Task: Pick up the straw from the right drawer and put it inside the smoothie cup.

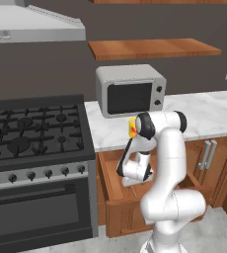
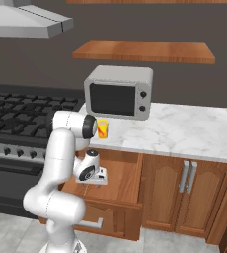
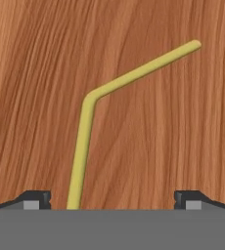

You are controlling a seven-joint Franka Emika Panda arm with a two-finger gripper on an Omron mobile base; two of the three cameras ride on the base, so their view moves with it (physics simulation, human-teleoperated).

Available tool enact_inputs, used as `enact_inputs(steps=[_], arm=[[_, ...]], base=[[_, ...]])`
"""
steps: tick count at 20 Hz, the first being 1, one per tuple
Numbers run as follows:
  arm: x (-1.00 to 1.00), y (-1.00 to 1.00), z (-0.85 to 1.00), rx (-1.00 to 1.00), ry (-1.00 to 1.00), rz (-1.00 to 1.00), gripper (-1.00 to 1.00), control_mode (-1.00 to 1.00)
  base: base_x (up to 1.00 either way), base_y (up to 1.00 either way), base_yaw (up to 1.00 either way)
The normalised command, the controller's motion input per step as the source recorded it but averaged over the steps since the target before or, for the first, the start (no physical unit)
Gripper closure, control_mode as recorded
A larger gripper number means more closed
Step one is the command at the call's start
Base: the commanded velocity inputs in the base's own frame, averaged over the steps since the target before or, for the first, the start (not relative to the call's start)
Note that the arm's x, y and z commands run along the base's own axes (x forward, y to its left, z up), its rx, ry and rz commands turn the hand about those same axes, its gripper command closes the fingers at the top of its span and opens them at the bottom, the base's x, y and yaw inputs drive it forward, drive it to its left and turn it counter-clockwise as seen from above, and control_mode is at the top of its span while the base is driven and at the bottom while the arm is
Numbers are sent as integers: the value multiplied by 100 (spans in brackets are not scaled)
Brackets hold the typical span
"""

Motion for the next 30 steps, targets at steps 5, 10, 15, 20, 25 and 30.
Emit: enact_inputs(steps=[5,10,15,20,25,30], arm=[[16,10,-27,0,0,0,-100,-100],[1,4,-43,-2,0,0,100,-100],[-40,0,-51,-4,0,-5,100,-100],[-51,-3,-38,-2,0,-7,100,-100],[-44,-13,-7,0,-5,-8,100,-100],[-41,-6,3,0,-22,-1,100,-100]], base=[[0,0,0],[0,0,0],[0,0,0],[0,0,0],[0,0,0],[0,0,0]])
